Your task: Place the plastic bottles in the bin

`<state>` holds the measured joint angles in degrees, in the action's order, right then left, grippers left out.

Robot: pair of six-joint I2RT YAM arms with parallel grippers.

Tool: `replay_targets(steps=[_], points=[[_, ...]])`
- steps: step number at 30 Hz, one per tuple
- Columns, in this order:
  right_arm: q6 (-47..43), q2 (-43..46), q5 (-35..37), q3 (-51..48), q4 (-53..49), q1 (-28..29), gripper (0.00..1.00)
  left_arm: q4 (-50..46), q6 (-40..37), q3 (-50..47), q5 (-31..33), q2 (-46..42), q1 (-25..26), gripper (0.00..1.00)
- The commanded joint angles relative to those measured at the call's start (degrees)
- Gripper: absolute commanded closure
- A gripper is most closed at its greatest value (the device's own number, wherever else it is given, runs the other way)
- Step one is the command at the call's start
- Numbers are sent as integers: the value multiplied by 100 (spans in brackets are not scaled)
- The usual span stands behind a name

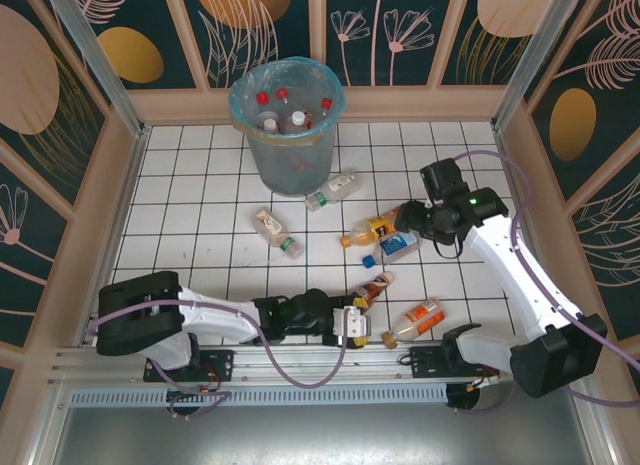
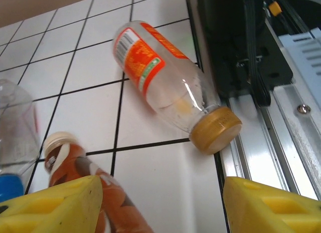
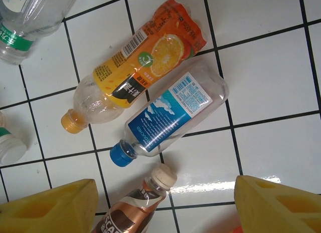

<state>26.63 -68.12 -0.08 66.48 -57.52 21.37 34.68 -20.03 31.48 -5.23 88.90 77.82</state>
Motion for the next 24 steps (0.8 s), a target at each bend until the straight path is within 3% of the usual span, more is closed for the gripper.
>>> replay_targets(steps=[1,10,17,24], points=[[-150,7,4,-46,98,-40,27,258,-681,318,-281,324,157,35],[-158,190,-18,-302,180,-37,28,549,-780,596,141,1112,398,33],[-176,340,26,-387,188,-56,28,1259,-589,408,336,1386,480,30],[-180,430,32,-487,189,-71,29,1355,-482,547,451,1645,497,29]])
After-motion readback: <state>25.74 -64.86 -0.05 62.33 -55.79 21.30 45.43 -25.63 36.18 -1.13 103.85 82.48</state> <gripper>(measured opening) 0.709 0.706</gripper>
